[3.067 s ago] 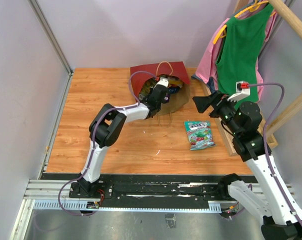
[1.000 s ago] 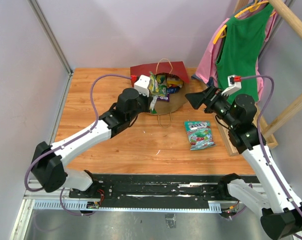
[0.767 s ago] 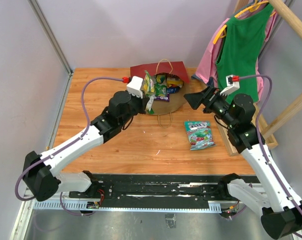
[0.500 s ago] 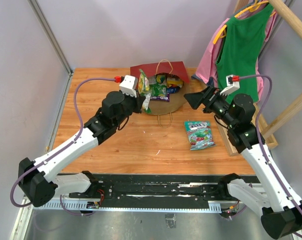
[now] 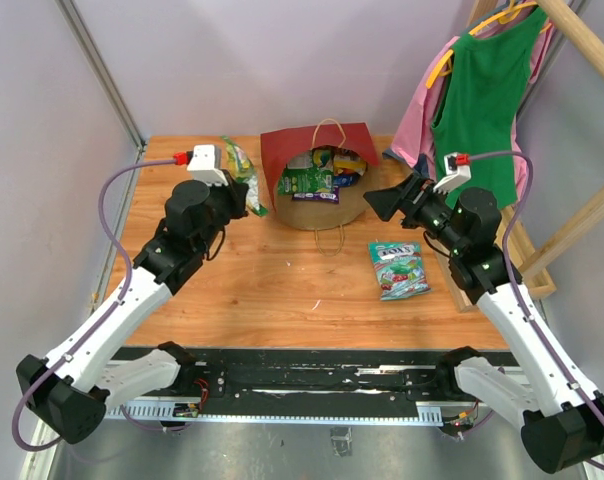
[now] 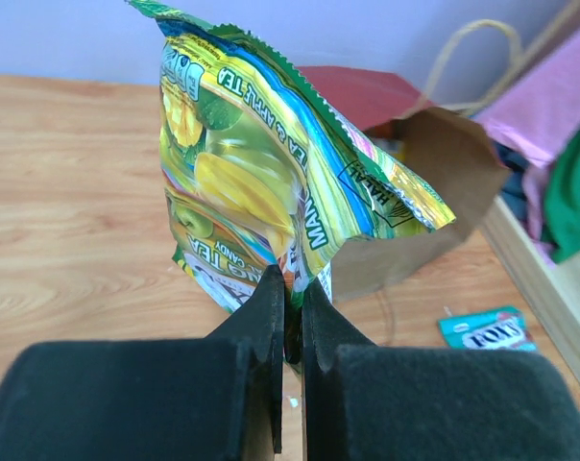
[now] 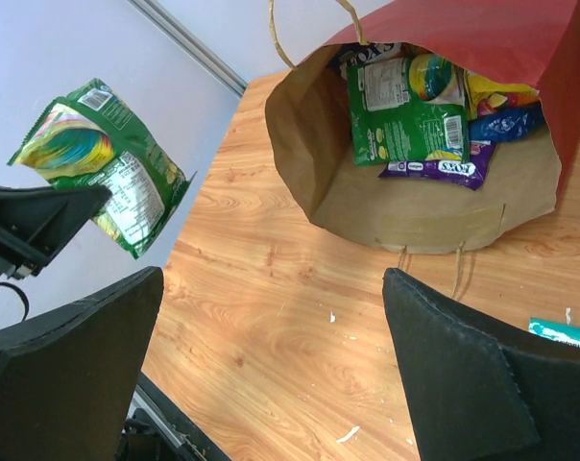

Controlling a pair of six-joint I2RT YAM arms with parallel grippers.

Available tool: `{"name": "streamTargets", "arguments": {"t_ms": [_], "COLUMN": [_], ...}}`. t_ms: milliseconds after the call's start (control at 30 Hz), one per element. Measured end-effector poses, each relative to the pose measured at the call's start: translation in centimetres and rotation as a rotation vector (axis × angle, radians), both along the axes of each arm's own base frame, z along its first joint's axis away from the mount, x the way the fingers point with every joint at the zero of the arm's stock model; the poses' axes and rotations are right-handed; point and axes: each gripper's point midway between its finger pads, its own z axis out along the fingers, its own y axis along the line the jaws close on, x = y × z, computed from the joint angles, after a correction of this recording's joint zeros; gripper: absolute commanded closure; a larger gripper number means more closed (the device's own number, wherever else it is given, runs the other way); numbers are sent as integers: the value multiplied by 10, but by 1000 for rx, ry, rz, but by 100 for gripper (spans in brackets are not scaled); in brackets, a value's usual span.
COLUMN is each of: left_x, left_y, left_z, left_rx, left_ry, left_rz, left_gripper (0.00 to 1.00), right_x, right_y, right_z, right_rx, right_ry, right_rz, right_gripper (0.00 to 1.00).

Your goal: Take the snacks out of the paper bag

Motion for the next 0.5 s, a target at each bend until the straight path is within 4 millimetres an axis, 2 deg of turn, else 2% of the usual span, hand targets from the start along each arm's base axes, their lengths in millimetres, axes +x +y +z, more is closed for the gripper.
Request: {"name": "streamTargets", "arguments": {"t_ms": [100,200,367,500], "left_x": [8,12,12,14], "left_y": [25,41,49,54], "left_z": [-9,-12,-15,-18], "left_rx": [-14,-30,-41,-41], "left_ry": [41,62,79,90], "left_rz": [81,134,159,179], "left_gripper": [99,99,99,99], "right_x": [0,-1,-1,2], "right_y": [0,1,2,3], "right_z": [-1,2,10,8], "right_rx": [4,11,26,25], "right_ry": [4,0,-6,3], "right_rz": [1,2,7,7], "right_gripper": [1,1,1,1]}}
